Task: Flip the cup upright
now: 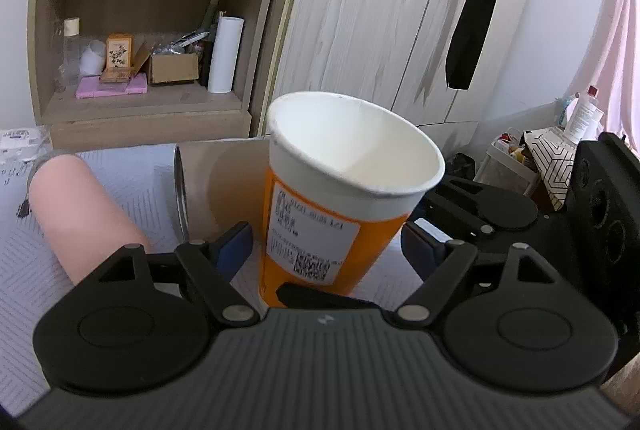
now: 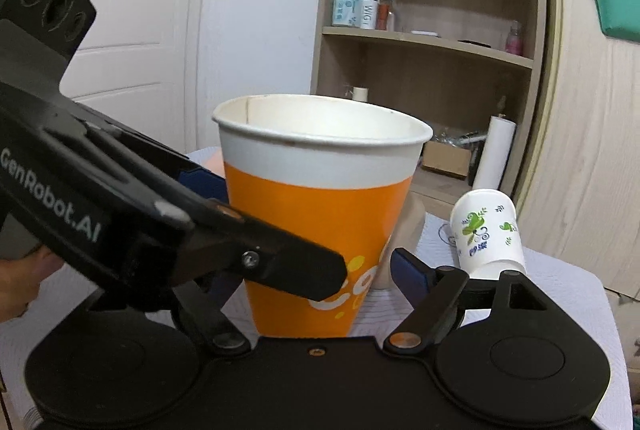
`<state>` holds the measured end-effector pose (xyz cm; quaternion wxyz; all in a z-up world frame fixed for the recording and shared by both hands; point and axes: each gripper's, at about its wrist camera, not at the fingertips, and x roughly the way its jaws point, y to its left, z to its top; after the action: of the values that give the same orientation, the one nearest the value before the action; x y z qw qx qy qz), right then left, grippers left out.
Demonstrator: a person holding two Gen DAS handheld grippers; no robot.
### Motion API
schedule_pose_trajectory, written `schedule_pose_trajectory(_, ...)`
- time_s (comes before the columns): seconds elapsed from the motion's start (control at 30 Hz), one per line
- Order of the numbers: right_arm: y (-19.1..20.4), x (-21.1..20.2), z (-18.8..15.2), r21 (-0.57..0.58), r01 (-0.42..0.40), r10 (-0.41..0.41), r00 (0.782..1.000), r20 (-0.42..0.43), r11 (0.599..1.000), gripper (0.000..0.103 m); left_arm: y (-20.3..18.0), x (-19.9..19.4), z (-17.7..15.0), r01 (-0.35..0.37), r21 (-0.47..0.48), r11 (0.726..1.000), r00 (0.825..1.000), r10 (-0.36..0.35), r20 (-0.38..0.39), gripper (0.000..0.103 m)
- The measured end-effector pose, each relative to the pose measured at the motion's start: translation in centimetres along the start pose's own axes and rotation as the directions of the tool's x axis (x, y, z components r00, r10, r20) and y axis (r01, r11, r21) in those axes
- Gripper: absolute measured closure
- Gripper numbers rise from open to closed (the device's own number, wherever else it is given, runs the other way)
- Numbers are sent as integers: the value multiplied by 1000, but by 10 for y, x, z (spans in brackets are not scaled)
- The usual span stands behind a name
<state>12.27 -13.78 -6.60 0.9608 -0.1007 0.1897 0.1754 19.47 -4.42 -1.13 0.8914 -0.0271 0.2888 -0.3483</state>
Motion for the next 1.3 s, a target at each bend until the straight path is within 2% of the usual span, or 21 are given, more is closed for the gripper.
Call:
schedule_pose_trajectory(0.17,3,-12,-5,7,28,-28,999,-20,1000,19,-5,-12,-3,-87,-20,996,996,87,-16,19)
schedule_pose_trajectory(0.33,4,-36,-13,51,70,-69,997,-33,996,16,-11,-43,-13,-138,-67,988,990,140,12,16)
schedule_pose_trajectory(0.4,3,-46,-16,72,99,-97,995,-30,992,16,-19,-54,-19,-205,-62,977,978,207,31,15)
schedule_pose_trajectory(0.5,1,-60,-17,121,124,-120,992,-34,985,16,-34,-68,-27,-303,-41,952,951,305,60,15)
schedule_pose_trajectory(0.73,4,-104,-6,122,208,-210,978,8,971,15,-54,-96,-36,-390,-44,920,915,392,90,15)
schedule_pose_trajectory(0.8,5,-118,-2,142,216,-221,975,19,966,15,-60,-104,-38,-403,-49,914,908,406,103,15)
schedule_pose_trajectory(0.93,12,-142,2,162,244,-253,967,36,956,14,-67,-121,-42,-402,-73,913,906,408,117,13)
schedule_pose_trajectory(1.13,21,-170,3,201,261,-276,960,51,944,13,-75,-145,-51,-428,-95,899,892,437,117,10)
schedule_pose_trajectory(1.3,29,-181,5,235,285,-303,952,43,929,8,-75,-157,-52,-464,-123,877,871,477,117,0)
